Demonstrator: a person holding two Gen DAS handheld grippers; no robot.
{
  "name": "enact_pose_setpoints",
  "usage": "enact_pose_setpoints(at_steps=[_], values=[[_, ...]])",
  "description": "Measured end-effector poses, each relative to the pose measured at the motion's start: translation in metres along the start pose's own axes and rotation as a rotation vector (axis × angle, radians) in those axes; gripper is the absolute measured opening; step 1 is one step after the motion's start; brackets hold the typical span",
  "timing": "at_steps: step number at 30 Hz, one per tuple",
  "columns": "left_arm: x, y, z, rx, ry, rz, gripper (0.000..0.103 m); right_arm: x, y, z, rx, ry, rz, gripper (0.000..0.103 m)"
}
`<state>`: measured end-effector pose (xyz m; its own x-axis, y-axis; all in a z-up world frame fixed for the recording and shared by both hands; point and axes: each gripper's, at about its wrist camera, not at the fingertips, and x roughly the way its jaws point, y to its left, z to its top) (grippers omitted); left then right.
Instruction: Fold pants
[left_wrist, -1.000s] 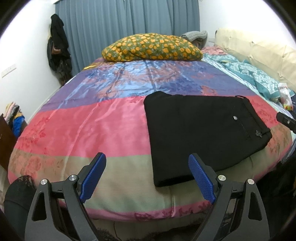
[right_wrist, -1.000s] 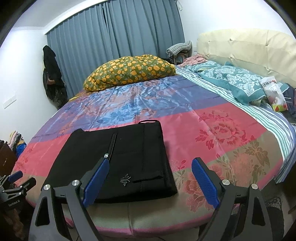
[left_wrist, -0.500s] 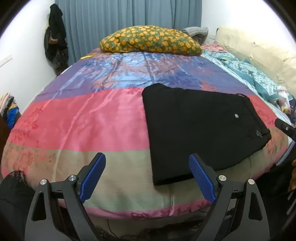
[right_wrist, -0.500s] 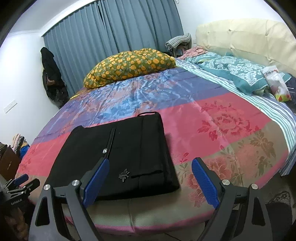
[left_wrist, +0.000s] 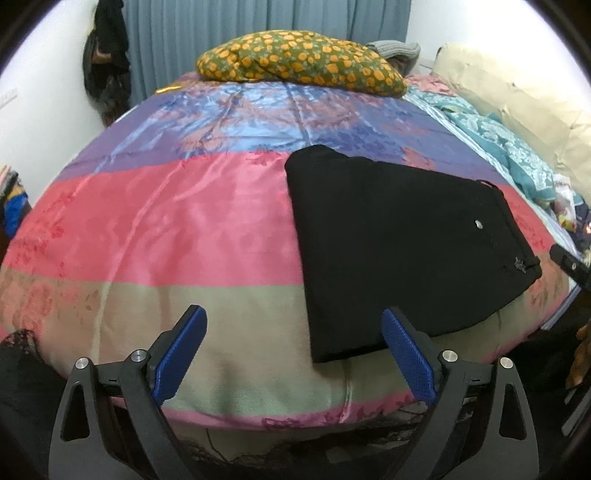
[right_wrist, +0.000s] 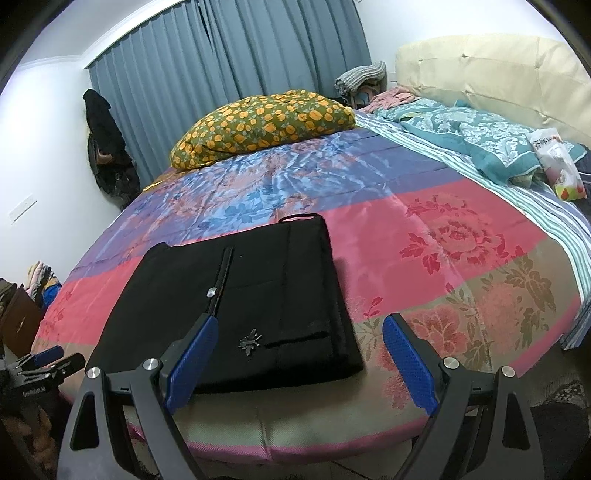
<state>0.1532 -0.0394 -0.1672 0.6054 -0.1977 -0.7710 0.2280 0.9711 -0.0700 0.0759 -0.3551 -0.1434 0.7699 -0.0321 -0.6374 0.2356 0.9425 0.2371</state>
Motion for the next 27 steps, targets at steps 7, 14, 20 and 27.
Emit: enact_pose_setpoints(at_steps=[7,14,20,27], values=[[0.008,0.024,0.017,-0.062,0.061,-0.153,0.096,0.006,-0.019,0.011,0.088,0.059,0.151,0.09],[0.06,0.033,0.06,-0.14,0.207,-0.306,0.096,0.069,-0.069,0.065,0.105,0.321,0.344,0.091],[0.101,0.009,0.06,-0.144,0.32,-0.401,0.095,0.14,-0.084,0.048,0.204,0.516,0.47,0.077],[0.108,-0.009,0.072,-0.14,0.317,-0.386,0.026,0.163,-0.061,0.038,0.146,0.567,0.544,0.049]])
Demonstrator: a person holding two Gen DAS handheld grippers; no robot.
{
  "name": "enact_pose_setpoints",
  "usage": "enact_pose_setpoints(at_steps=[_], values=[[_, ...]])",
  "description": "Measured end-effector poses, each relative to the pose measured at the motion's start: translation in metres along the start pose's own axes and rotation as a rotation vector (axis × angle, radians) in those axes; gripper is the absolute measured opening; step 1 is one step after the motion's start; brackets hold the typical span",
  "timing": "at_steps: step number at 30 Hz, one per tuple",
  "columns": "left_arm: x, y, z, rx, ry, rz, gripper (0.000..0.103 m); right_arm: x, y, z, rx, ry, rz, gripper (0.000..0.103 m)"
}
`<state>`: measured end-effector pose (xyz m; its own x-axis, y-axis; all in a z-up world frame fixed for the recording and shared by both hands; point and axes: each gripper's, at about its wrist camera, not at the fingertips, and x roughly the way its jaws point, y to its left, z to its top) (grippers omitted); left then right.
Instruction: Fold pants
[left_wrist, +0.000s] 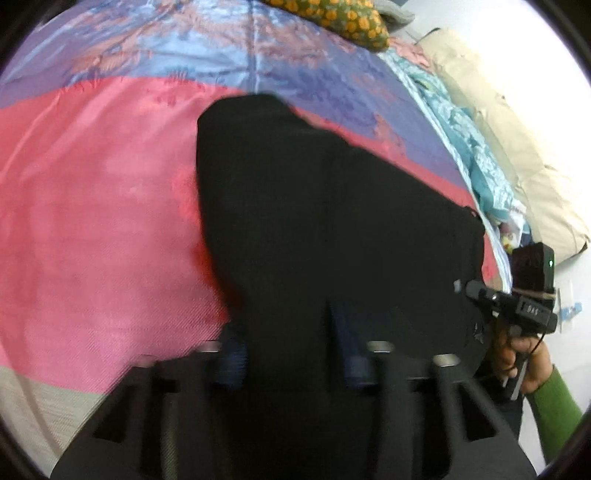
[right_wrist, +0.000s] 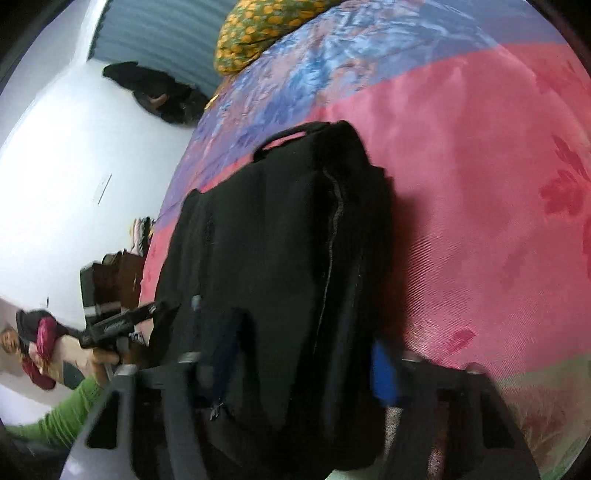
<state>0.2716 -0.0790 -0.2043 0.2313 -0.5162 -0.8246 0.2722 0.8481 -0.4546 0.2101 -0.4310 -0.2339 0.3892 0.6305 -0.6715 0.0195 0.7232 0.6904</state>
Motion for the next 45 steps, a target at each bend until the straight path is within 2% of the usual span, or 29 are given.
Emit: enact_pose_setpoints(at_steps=[1,2,5,8,12,16,18,19,20,21,22,23,24,25,26,27,28,29,30,32,34,36,41,45], values=[[-0.004,-0.002,0.001,0.004,-0.009,-0.003,0.02,-0.003,0.006,-0.001,-0.023,-0.013,-0.005,0.043],[-0.012,-0.005,0.0,0.012,-0.023,-0.003,0.019,-0.008,0.014,-0.001,-0.042,-0.029,-0.001,0.038],[-0.038,-0.012,0.009,0.017,-0.072,-0.048,0.019,-0.022,0.031,0.003,-0.052,-0.074,0.063,0.034],[-0.064,-0.011,0.041,0.019,-0.132,-0.083,0.019,-0.031,0.056,0.027,-0.088,-0.108,0.117,0.033],[-0.094,-0.001,0.106,0.019,-0.228,-0.09,0.019,-0.03,0.087,0.096,-0.132,-0.174,0.171,0.033],[-0.105,0.001,0.163,0.04,-0.329,-0.037,0.022,-0.013,0.107,0.166,-0.171,-0.221,0.175,0.034],[-0.091,0.014,0.177,0.045,-0.358,0.057,0.039,0.002,0.101,0.194,-0.142,-0.222,0.184,0.038],[-0.077,0.024,0.178,0.037,-0.354,0.137,0.068,0.011,0.092,0.202,-0.118,-0.216,0.159,0.047],[-0.061,0.042,0.177,0.002,-0.335,0.288,0.076,0.019,0.076,0.206,-0.081,-0.213,0.087,0.059],[-0.047,0.064,0.168,-0.049,-0.3,0.421,0.072,0.02,0.061,0.205,-0.047,-0.211,0.007,0.059],[-0.04,0.082,0.159,-0.082,-0.265,0.464,0.061,0.02,0.037,0.2,0.016,-0.209,-0.1,0.059],[-0.039,0.106,0.137,-0.136,-0.222,0.471,0.056,0.015,0.016,0.193,0.074,-0.215,-0.151,0.059],[-0.044,0.117,0.119,-0.165,-0.216,0.467,0.057,-0.001,-0.01,0.177,0.144,-0.248,-0.197,0.059],[-0.052,0.123,0.102,-0.175,-0.226,0.477,0.06,-0.021,-0.027,0.161,0.169,-0.291,-0.233,0.059],[-0.065,0.124,0.074,-0.173,-0.264,0.525,0.071,-0.037,-0.035,0.146,0.167,-0.322,-0.264,0.06],[-0.072,0.12,0.06,-0.171,-0.287,0.554,0.078,-0.055,-0.038,0.127,0.151,-0.349,-0.322,0.061],[-0.078,0.113,0.041,-0.166,-0.313,0.582,0.09,-0.068,-0.036,0.112,0.137,-0.369,-0.372,0.066],[-0.082,0.105,0.024,-0.159,-0.33,0.588,0.096,-0.08,-0.03,0.092,0.122,-0.388,-0.413,0.073],[-0.083,0.095,0.014,-0.151,-0.334,0.584,0.096,-0.084,-0.024,0.079,0.109,-0.394,-0.427,0.078],[-0.081,0.075,-0.001,-0.123,-0.325,0.568,0.096,-0.087,0.004,0.05,0.072,-0.404,-0.471,0.101],[-0.086,0.048,-0.008,-0.076,-0.331,0.564,0.096,-0.082,0.032,0.033,0.032,-0.403,-0.47,0.103],[-0.095,0.02,-0.015,-0.031,-0.351,0.571,0.096,-0.072,0.066,0.014,-0.008,-0.392,-0.518,0.103],[-0.127,-0.026,-0.032,0.024,-0.413,0.547,0.102,-0.038,0.156,-0.032,-0.137,-0.43,-0.698,0.103],[-0.145,-0.04,-0.044,0.048,-0.432,0.583,0.102,-0.029,0.197,-0.066,-0.218,-0.416,-0.714,0.103]])
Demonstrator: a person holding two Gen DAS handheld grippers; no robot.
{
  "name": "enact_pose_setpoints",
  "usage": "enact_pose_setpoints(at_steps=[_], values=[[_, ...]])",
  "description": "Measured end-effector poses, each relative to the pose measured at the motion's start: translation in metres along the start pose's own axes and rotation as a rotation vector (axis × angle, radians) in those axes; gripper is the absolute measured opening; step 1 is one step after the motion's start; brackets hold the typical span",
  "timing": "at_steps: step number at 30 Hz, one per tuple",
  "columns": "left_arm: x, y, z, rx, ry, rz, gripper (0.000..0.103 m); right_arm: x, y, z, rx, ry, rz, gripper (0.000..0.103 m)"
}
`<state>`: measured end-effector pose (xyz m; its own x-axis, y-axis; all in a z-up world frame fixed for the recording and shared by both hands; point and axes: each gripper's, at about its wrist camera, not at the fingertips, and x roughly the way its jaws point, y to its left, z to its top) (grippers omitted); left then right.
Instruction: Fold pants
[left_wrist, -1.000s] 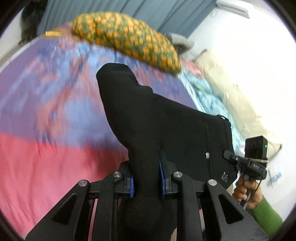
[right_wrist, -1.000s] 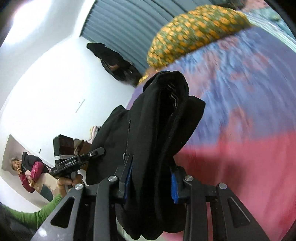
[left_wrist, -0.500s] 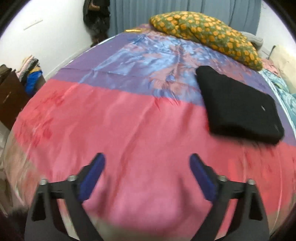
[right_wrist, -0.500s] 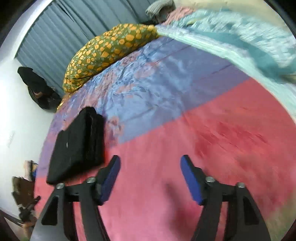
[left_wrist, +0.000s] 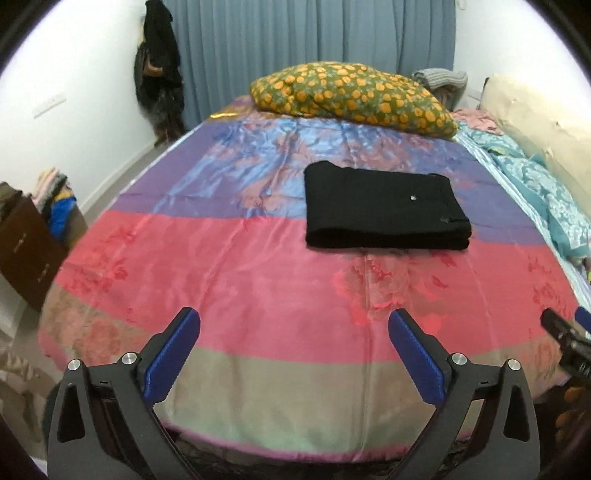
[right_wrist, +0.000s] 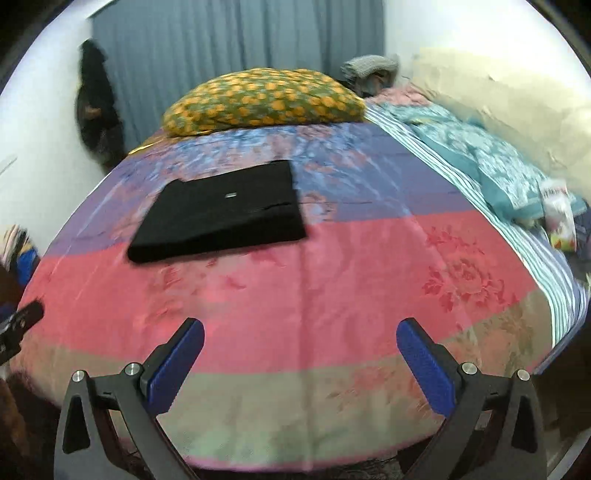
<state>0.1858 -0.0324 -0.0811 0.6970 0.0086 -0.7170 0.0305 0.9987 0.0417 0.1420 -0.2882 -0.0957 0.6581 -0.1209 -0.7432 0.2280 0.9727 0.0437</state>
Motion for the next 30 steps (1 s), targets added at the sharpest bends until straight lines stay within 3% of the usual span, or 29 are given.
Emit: enact_pose_setpoints(at_steps=[5,10,13,15,17,20,30], values=[[-0.021,0.0,-0.007,0.024,-0.024,0.058,0.102,-0.041,0.033,-0.005,-0.128,-0.071,-0.015,0.103],[-0.042,0.001,-0.012,0.007,-0.037,0.007,0.102,-0.067,0.039,0.0,-0.12,-0.129,-0.026,0.103],[-0.052,-0.002,-0.013,0.034,-0.061,0.049,0.102,-0.079,0.041,0.001,-0.116,-0.156,-0.037,0.103],[-0.058,-0.006,-0.014,0.072,-0.076,0.078,0.102,-0.083,0.039,0.001,-0.11,-0.162,-0.042,0.103],[-0.06,-0.008,-0.015,0.084,-0.065,0.044,0.102,-0.086,0.04,0.0,-0.112,-0.162,-0.054,0.103],[-0.062,-0.009,-0.014,0.07,-0.064,0.011,0.102,-0.09,0.045,0.001,-0.131,-0.164,-0.066,0.103],[-0.061,-0.007,-0.009,0.041,-0.079,0.022,0.102,-0.083,0.051,-0.003,-0.156,-0.139,-0.093,0.103]])
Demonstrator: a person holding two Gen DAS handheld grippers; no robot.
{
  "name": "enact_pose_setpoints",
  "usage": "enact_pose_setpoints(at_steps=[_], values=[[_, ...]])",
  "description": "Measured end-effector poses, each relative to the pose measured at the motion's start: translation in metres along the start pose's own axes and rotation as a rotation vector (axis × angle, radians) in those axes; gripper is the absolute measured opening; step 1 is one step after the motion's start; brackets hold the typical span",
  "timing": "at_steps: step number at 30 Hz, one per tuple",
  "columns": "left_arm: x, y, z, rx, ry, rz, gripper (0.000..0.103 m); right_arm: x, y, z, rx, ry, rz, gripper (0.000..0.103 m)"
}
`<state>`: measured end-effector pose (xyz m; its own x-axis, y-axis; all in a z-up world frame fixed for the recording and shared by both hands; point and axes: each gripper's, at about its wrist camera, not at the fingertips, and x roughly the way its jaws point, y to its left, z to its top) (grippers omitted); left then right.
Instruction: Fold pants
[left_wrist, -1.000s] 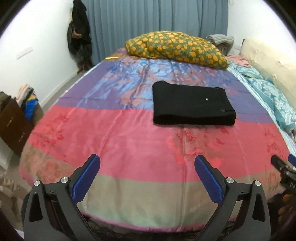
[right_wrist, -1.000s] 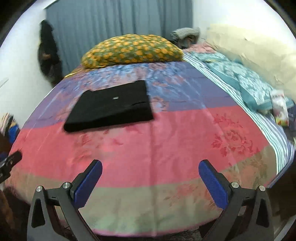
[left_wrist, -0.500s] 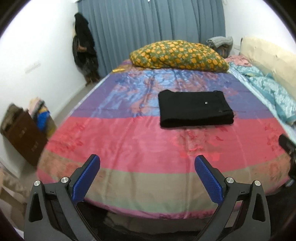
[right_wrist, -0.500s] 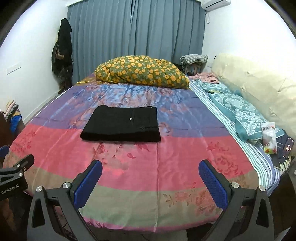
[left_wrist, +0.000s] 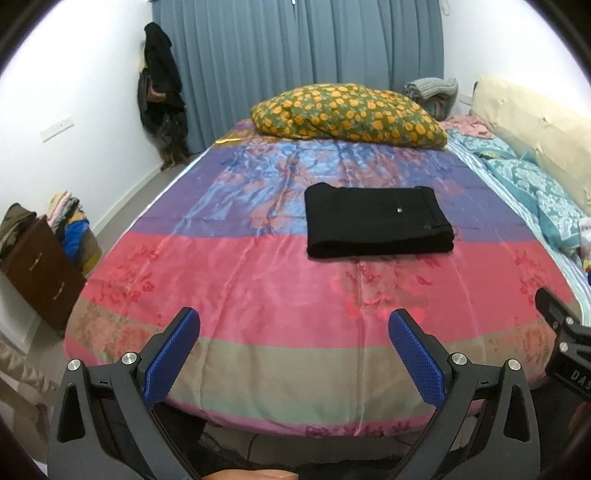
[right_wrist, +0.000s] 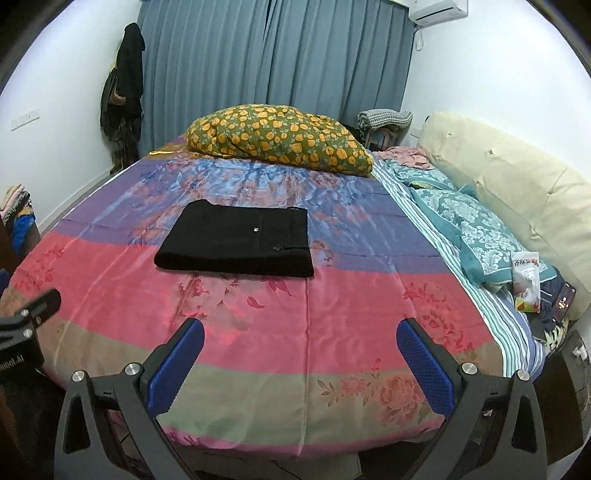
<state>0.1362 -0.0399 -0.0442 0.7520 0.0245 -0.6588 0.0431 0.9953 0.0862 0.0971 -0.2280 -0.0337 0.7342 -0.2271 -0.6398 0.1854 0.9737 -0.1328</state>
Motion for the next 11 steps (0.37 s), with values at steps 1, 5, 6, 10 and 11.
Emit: enact_pose_setpoints(at_steps=[1,5,6,10,11], values=[[-0.0005,-0.0006,-0.0005,0.001,-0.002,0.002,0.102,0.0012,0.0006,-0.001,0.001,0.004,0.003,0.103],[0.0004,-0.0011,0.0,-0.001,0.003,-0.007,0.102,0.0037,0.0007,-0.0033,0.007,0.015,0.016,0.103],[0.0012,-0.0021,0.0002,-0.004,0.008,-0.008,0.102,0.0038,0.001,-0.0039,0.007,0.014,0.016,0.103],[0.0016,-0.004,-0.0011,-0.023,0.015,0.026,0.102,0.0043,0.0015,-0.0048,0.014,0.02,0.036,0.103],[0.0007,-0.0048,-0.001,-0.021,0.012,0.027,0.102,0.0039,0.0019,-0.0046,0.013,0.019,0.038,0.103]])
